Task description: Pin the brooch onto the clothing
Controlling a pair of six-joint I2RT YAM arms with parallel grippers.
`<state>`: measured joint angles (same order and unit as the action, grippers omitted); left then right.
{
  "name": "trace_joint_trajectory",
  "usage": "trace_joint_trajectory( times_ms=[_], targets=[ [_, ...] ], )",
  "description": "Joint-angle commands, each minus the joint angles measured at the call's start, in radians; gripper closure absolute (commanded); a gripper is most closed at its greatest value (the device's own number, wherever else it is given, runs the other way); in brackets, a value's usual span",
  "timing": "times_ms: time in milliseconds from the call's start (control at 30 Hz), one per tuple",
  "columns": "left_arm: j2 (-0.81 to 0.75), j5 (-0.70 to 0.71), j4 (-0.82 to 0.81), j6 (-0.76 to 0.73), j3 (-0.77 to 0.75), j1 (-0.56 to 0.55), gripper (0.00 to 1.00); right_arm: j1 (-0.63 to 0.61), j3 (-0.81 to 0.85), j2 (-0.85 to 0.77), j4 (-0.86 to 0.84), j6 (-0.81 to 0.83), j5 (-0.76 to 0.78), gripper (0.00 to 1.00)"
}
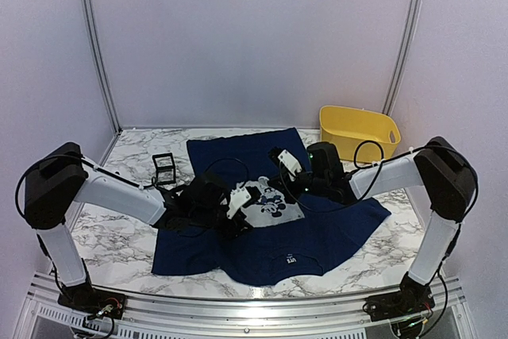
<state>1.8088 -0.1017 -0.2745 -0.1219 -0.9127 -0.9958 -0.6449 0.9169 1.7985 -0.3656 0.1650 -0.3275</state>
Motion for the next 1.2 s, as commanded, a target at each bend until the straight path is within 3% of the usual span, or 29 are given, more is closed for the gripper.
trace_joint_trajectory(
  times_ms=[0, 133, 367, 733, 1000, 1167],
  targets=[
    [0.005, 0.072, -0.052, 0.097, -0.031, 0.076, 0.57, 0.005, 0.013, -0.026, -0.029, -0.004, 0.008, 1.00],
    [0.005, 0.045, -0.049, 0.073, -0.013, 0.102, 0.56, 0.005, 0.016, -0.022, -0.032, -0.007, 0.005, 1.00],
    [-0.040, -0.134, -0.051, -0.157, 0.057, 0.027, 0.51, 0.011, 0.009, -0.018, -0.022, -0.005, 0.011, 1.00],
    [0.039, -0.052, -0.023, -0.243, 0.050, 0.002, 0.49, -0.002, -0.019, -0.029, -0.025, -0.011, 0.004, 1.00],
    [0.069, -0.048, 0.008, -0.332, 0.052, -0.020, 0.54, -0.033, -0.051, -0.044, -0.050, 0.012, 0.029, 1.00],
    [0.096, -0.046, 0.041, -0.339, 0.027, -0.021, 0.66, -0.041, -0.053, -0.049, -0.042, 0.014, 0.033, 1.00]
  ],
)
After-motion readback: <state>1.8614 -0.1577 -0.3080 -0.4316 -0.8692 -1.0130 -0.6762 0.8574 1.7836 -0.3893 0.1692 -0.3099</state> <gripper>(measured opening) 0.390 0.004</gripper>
